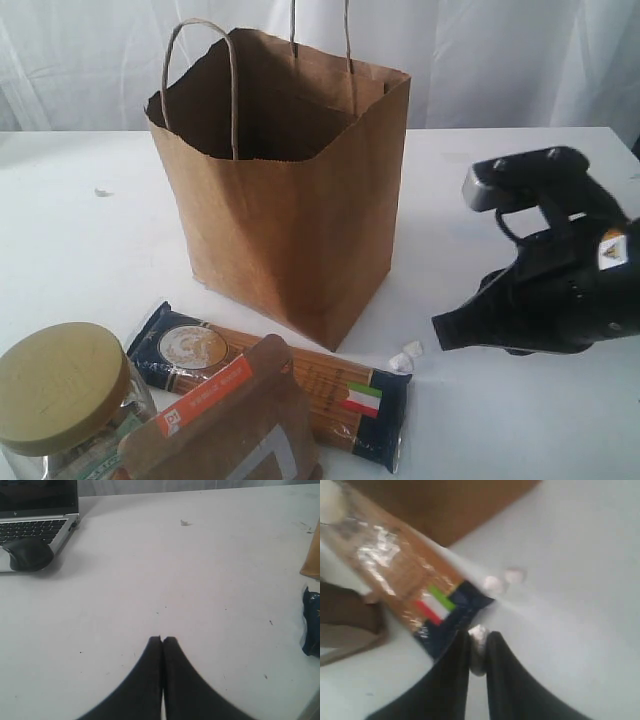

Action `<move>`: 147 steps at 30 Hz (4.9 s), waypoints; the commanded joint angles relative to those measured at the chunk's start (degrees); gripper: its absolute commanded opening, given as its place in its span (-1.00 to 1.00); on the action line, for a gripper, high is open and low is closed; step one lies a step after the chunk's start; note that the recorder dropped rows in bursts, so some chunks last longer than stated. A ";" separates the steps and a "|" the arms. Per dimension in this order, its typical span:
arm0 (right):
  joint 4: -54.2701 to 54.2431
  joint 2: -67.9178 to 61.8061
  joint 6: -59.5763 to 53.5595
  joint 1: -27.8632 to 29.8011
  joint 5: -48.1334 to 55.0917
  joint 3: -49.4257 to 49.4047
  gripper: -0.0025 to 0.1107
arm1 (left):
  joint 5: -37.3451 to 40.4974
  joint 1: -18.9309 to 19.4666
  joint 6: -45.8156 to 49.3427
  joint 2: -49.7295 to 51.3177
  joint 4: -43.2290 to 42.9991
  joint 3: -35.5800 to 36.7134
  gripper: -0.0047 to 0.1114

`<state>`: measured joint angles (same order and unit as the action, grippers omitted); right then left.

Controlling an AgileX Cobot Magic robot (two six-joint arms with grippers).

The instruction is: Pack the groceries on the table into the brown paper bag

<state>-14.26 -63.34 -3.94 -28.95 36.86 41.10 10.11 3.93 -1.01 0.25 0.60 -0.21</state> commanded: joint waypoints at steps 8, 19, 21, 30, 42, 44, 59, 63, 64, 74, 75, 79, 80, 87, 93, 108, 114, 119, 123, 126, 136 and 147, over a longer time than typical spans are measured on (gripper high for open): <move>-22.19 3.43 -9.35 0.33 -2.61 20.08 -0.96 | -0.28 -0.05 -0.07 -0.25 0.42 0.21 -0.92; -24.01 -19.90 -13.07 0.33 -8.41 37.03 -0.89 | -0.28 -4.15 -0.07 -0.25 0.42 0.21 -0.92; -24.01 -22.43 -14.14 0.33 -7.79 38.14 -0.75 | -0.28 -4.15 -0.07 -0.25 0.42 0.21 -0.92; -23.17 -23.64 -14.27 0.33 -9.47 38.27 -0.50 | -0.28 -4.15 -0.07 -0.25 0.42 0.21 -0.92; 9.32 -8.33 -12.03 0.33 11.70 38.13 -0.65 | -0.28 -4.15 -0.07 -0.25 0.42 0.21 -0.92; 18.81 -5.95 -9.97 0.33 18.58 37.51 -0.83 | -0.28 -4.15 -0.07 -0.25 0.42 0.21 -0.92; 34.30 -8.24 9.53 0.33 2.52 9.07 -0.96 | -0.28 -4.15 -0.07 -0.25 0.42 0.21 -0.92; 32.11 -14.02 17.29 0.33 -4.89 3.55 -0.96 | -0.28 -4.15 -0.07 -0.25 0.42 0.21 -0.92; 32.03 -15.40 18.03 0.33 -5.63 3.16 -0.95 | -0.28 -4.15 -0.07 -0.25 0.42 0.21 -0.92; 26.70 -26.51 19.12 0.33 -9.58 4.98 -0.43 | -0.28 -4.15 -0.07 -0.25 0.42 0.21 -0.92; 26.08 -27.01 19.12 0.33 -10.32 4.98 -0.41 | -0.28 -4.15 -0.07 -0.25 0.42 0.21 -0.92; 22.64 -27.70 19.12 0.33 -12.71 5.02 -0.40 | -0.28 -4.15 -0.07 -0.25 0.42 0.21 -0.92; 21.67 -27.70 19.12 0.33 -13.25 5.02 -0.40 | -0.28 -4.15 -0.07 -0.25 0.42 0.21 -0.92; 18.50 -29.07 19.12 0.33 -16.55 5.02 -0.40 | -0.28 -4.15 -0.07 -0.25 0.42 0.21 -0.92; 15.44 -32.17 13.53 0.33 -18.09 5.69 -0.22 | -0.28 -4.15 -0.07 -0.25 0.42 0.21 -0.92; 13.69 -35.87 13.00 0.33 -18.08 7.08 -0.19 | -0.28 -4.15 -0.07 -0.25 0.42 0.21 -0.92; 13.69 -36.66 12.66 0.33 -17.72 7.56 -0.19 | -0.28 -4.15 -0.07 -0.25 0.42 0.21 -0.92; 13.40 -38.18 12.66 0.33 -17.72 7.56 -0.49 | -0.28 -4.15 -0.07 -0.25 0.42 0.21 -0.92; 13.23 -38.18 12.66 0.33 -17.84 7.62 -0.84 | -0.28 -4.15 -0.07 -0.25 0.42 0.21 -0.92; 13.23 -38.18 12.54 0.33 -17.70 7.85 -0.96 | -0.28 -4.15 -0.07 -0.25 0.42 0.21 -0.92; 13.23 -28.90 6.19 0.33 -6.49 9.62 -0.96 | -0.28 -4.15 -0.07 -0.25 0.42 0.21 -0.92; -7.58 -3.27 -9.83 0.33 18.32 7.28 -0.96 | -0.28 -4.15 -0.07 -0.25 0.42 0.21 -0.92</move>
<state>-16.69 -72.03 -11.02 -28.95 51.19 48.33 10.11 0.17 -1.01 0.25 0.60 -0.21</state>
